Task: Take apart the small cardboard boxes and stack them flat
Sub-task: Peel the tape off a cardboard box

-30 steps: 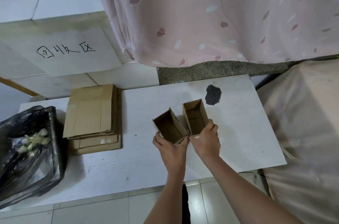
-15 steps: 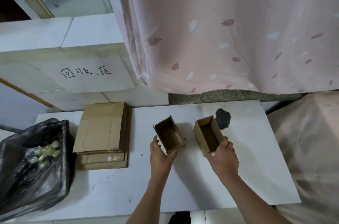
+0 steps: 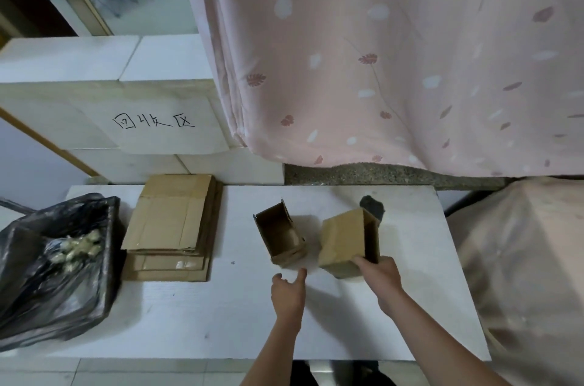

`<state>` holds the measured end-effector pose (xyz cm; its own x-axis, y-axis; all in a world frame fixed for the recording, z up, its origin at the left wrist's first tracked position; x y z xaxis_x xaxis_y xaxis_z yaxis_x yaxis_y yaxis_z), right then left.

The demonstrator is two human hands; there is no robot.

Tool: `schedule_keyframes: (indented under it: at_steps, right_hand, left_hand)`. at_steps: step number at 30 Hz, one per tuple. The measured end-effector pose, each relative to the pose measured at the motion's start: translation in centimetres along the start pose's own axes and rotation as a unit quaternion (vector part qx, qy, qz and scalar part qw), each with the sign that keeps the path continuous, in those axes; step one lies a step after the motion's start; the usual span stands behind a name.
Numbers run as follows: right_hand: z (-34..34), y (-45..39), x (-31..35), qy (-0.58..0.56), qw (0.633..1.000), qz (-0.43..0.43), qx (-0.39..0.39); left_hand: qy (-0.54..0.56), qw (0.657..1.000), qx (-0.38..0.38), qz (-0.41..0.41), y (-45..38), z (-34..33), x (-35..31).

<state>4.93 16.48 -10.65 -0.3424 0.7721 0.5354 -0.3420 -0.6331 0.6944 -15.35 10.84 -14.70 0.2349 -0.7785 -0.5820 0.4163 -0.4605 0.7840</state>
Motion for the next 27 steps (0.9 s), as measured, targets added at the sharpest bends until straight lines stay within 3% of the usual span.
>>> schedule_keyframes:
  at_steps: [4, 10, 13, 16, 18, 20, 22, 23, 25, 27]
  right_hand:
    - [1.4, 0.0, -1.2, -0.134, 0.986, -0.056, 0.086]
    - [4.9, 0.9, -2.5, -0.192, 0.956, -0.038, 0.217]
    - [7.1, 0.9, -2.8, -0.153, 0.956, -0.005, 0.249]
    - [9.7, 0.1, -3.4, 0.000, 0.969, 0.030, 0.245]
    - [12.1, -1.0, -3.1, 0.143, 0.972, 0.103, 0.155]
    - [13.9, -1.7, -1.8, 0.282, 0.916, 0.276, 0.068]
    - [14.0, -1.7, -0.7, 0.385, 0.819, 0.421, 0.057]
    - [13.8, -1.8, -0.6, 0.410, 0.792, 0.445, 0.081]
    - [12.9, -1.9, -0.8, 0.436, 0.768, 0.446, 0.143]
    - [12.0, -2.0, -1.3, 0.452, 0.753, 0.441, 0.185]
  left_hand:
    - [0.121, 0.976, 0.140, 0.111, 2.6, -3.8, 0.6]
    - [0.195, 0.953, 0.206, 0.108, 7.0, -9.4, -0.1]
    - [0.228, 0.952, 0.186, 0.086, 8.1, -11.3, -0.3]
    - [0.240, 0.959, 0.144, 0.050, 8.9, -12.7, -0.3]
    - [0.166, 0.982, 0.081, -0.024, 9.3, -12.8, -0.6]
    - [0.010, 0.987, 0.027, -0.157, 9.6, -12.6, -1.6]
    - [-0.185, 0.945, 0.000, -0.268, 10.1, -12.8, -2.4]
    - [-0.276, 0.913, 0.002, -0.300, 10.4, -13.3, -2.6]
    - [-0.394, 0.857, 0.018, -0.332, 10.7, -14.3, -2.2]
    - [-0.434, 0.828, 0.041, -0.354, 10.8, -15.1, -1.5]
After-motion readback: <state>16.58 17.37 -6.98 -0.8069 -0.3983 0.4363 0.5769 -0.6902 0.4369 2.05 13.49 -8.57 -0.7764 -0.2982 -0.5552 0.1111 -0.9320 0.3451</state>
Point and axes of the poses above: each hand's wrist, its own y-axis away from the middle knuckle, its own z-axis out of the back of the hand, x = y × z, the point moved 4 cm from there along -y, towards the middle knuckle, and after that the axes turned 9 degrees about y, right-handed, at the moved point
